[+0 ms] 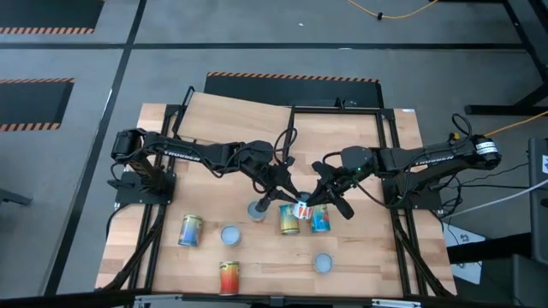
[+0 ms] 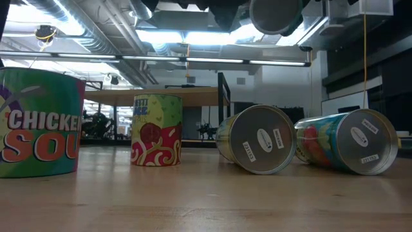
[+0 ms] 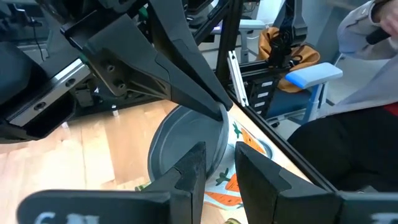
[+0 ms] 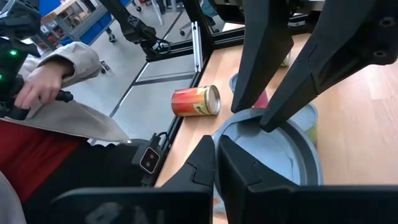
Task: Pick and place cans onto a shelf
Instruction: Put the white canned carrot on the shelf
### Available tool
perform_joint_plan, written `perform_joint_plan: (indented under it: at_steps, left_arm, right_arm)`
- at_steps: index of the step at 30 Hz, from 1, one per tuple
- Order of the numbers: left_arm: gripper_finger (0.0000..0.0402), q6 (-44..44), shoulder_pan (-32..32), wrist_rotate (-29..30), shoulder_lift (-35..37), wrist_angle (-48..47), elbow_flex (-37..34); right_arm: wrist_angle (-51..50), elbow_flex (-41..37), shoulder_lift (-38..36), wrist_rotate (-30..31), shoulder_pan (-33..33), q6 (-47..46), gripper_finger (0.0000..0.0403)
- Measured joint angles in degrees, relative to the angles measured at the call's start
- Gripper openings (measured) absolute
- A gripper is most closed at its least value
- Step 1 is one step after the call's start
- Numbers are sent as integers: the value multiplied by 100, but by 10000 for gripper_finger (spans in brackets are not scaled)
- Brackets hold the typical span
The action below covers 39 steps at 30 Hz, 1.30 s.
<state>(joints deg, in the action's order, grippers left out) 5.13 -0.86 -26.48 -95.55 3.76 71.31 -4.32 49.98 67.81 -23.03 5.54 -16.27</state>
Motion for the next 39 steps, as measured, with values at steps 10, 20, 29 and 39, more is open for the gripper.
perform_joint_plan:
  at_steps: [10,20,29,39]
  left_arm:
    - [88,-203,-4,85,0,69,-2]
    - [138,-120,-13,279,-4,100,-11]
    - [135,160,-11,-65,-2,166,-11]
    - [81,579,-5,-185,-2,163,-10]
  right_arm:
    - [6,0,0,12,-2,28,10]
    - [26,0,44,44,-7,110,10]
    - [229,0,44,11,-7,209,10]
    - [229,0,46,22,-7,339,10]
